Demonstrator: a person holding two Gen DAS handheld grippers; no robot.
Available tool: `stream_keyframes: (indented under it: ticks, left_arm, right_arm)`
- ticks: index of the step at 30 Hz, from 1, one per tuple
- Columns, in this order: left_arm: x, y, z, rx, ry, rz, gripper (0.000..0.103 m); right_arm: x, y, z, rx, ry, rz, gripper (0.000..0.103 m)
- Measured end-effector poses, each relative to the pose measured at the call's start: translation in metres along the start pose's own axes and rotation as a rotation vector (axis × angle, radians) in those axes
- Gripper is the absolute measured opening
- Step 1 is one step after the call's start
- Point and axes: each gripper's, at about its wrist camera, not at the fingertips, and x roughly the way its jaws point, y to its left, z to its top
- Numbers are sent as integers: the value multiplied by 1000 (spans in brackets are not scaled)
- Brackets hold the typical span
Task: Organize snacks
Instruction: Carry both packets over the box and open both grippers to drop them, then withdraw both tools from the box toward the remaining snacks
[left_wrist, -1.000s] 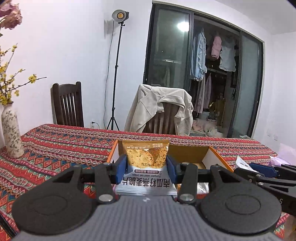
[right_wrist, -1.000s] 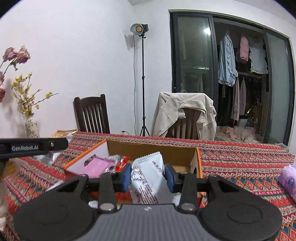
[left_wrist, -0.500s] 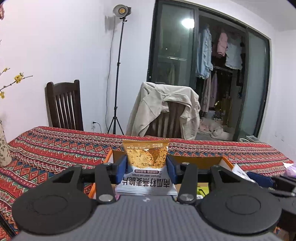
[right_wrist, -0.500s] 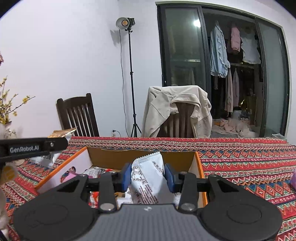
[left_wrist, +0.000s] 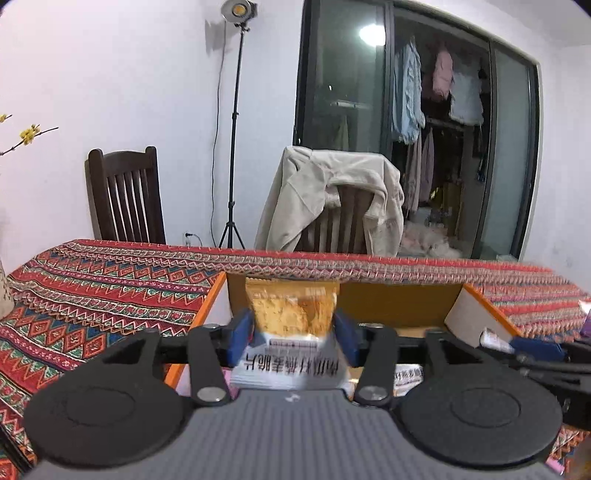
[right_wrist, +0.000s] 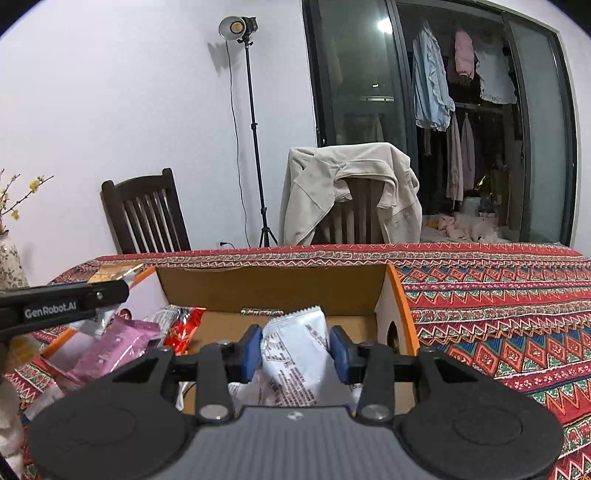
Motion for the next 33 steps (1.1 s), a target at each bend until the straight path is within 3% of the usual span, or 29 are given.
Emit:
stream_keyframes:
  ticks: [2, 4, 20, 27, 33]
  left_arm:
    - [-5, 4, -1, -36, -36, 19, 103]
    - [-8, 6, -1, -39, -65, 41, 103]
    - [-8, 5, 1, -30, -42, 41, 103]
    - [-32, 12, 22, -89, -30, 18, 103]
    - [-62, 25, 25, -49, -26, 21, 103]
  right_arm:
    - [-4, 1, -2, 9, -12, -14, 89]
    - [-8, 1, -2, 10, -32, -17, 103]
    - [-18, 4, -1, 4, -52, -33, 103]
    - [-32, 11, 8, -4, -50, -4, 103]
    - [-55, 25, 12, -28, -49, -13, 103]
